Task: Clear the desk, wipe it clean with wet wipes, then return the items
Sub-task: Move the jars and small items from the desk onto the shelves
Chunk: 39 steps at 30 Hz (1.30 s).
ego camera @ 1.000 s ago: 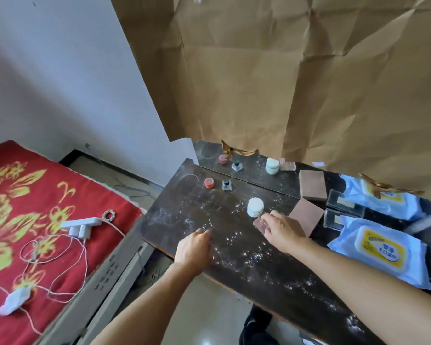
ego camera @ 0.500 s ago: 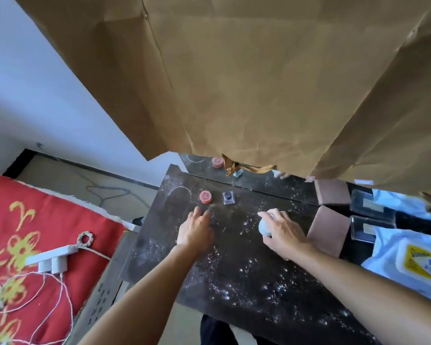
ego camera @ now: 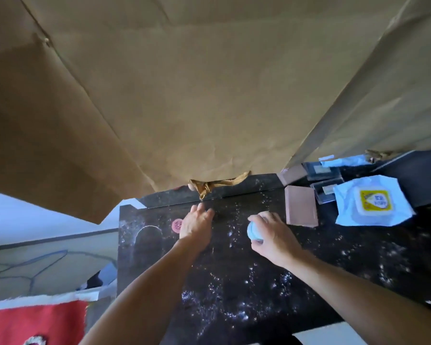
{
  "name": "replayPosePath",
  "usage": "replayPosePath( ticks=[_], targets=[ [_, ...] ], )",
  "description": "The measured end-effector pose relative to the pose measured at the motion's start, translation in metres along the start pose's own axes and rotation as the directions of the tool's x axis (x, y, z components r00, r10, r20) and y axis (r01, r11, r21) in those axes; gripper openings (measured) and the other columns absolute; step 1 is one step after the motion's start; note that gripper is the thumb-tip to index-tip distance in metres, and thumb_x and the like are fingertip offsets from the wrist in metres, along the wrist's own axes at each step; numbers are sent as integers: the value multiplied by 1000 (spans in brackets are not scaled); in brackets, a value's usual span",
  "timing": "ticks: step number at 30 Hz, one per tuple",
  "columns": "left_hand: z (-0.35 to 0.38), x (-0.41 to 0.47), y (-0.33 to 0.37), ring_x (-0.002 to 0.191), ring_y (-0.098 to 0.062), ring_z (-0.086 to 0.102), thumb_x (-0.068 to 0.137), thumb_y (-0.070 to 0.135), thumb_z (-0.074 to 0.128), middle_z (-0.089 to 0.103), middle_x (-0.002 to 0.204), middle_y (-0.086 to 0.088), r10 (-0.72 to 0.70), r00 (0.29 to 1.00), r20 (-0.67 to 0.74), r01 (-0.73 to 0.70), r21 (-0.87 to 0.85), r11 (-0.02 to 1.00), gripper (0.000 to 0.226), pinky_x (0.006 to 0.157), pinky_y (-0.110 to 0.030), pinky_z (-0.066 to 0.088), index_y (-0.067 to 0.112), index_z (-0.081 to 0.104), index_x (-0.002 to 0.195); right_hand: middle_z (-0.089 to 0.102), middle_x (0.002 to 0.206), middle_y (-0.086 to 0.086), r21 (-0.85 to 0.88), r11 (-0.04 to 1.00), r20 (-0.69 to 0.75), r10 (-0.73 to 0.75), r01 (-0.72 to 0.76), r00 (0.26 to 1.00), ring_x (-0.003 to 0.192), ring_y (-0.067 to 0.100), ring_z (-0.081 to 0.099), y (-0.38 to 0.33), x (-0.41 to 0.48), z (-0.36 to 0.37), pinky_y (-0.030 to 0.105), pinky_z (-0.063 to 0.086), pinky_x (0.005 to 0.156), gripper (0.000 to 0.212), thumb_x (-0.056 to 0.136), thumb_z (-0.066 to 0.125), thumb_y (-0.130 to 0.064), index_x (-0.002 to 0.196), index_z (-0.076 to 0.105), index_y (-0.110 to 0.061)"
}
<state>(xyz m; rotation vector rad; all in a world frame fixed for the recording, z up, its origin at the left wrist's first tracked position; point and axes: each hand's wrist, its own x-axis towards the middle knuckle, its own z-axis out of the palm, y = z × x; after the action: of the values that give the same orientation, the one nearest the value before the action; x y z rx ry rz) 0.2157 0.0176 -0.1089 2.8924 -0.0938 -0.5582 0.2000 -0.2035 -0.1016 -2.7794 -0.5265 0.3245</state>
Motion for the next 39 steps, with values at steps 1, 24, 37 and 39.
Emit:
replayPosePath(
  ticks=[1,24,37,39],
  targets=[
    [2,1,0,118,-23,42,89,9,53,42,132,-5,21,1000,4,-21,1,1000,43,92,-35,44,19,47,131,59,105,5,8,1000,-25,25,-25,999,90,26,56,1,-6,-2,34,54,67,59,58,76,-17,113,55,-17],
    [11,-104,310,108,-29,50,85,14,56,48,117,-10,428,896,-117,-437,-58,898,32,86,-35,39,12,55,117,44,123,4,212,847,-195,526,-488,828,115,24,46,182,-289,-86,33,45,90,65,67,67,-25,128,47,-19],
    [14,-89,486,113,-27,50,90,13,52,53,121,-6,586,806,-89,-588,0,809,36,87,-36,42,14,44,125,51,125,4,375,720,-258,686,-583,680,113,21,51,298,-381,-139,34,46,92,65,74,70,-25,133,45,-17],
    [14,-70,507,111,-28,52,90,8,50,53,122,-8,576,814,-83,-578,-10,816,39,88,-36,43,13,42,128,50,125,5,370,720,-244,685,-587,686,112,23,50,319,-377,-146,33,44,92,65,75,68,-25,134,43,-17]
  ],
)
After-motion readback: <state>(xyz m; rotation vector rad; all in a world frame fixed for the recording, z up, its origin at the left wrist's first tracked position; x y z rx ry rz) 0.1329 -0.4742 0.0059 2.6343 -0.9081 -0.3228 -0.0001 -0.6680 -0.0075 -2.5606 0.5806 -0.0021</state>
